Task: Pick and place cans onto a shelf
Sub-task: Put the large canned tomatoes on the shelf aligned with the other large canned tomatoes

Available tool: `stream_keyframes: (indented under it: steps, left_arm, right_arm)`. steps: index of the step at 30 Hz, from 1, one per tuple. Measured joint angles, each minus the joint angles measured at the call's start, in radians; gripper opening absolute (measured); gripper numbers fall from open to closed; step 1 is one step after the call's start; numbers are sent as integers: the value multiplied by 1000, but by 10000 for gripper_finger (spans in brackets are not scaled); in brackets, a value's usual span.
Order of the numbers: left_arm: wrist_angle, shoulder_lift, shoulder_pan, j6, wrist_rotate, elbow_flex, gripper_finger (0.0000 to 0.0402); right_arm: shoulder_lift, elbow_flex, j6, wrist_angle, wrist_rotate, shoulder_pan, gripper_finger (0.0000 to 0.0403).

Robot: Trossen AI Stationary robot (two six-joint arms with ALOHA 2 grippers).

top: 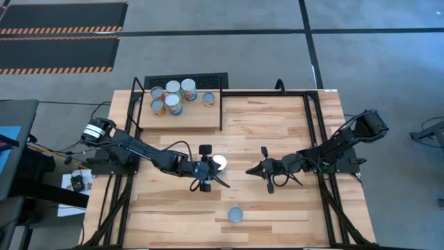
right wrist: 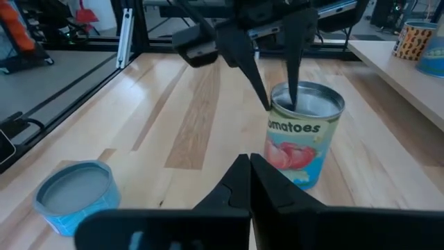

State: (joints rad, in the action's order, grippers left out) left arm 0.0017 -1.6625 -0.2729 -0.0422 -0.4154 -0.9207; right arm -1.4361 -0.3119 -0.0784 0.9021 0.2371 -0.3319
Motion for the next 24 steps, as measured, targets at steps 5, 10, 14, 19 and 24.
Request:
stream_keyframes:
  steps: [5, 10, 14, 19, 24]
  left_arm:
    - [-19, -7, 0, -1, -5, -2, 80]
    - [-34, -4, -1, -2, -1, -5, 11]
    - [-157, 44, 18, 68, -59, -26, 3]
    - [-340, 185, 92, 222, -144, -72, 1]
    - [-464, 303, 207, 284, -227, -70, 0]
  right_arm:
    - [0, 0, 0, 6, 0, 0, 15]
    - [0, 0, 0, 5, 0, 0, 13]
    - [0, 0, 0, 2, 0, 0, 12]
    - [0, 0, 0, 1, 0, 0, 15]
    - [0, 0, 0, -1, 0, 0, 13]
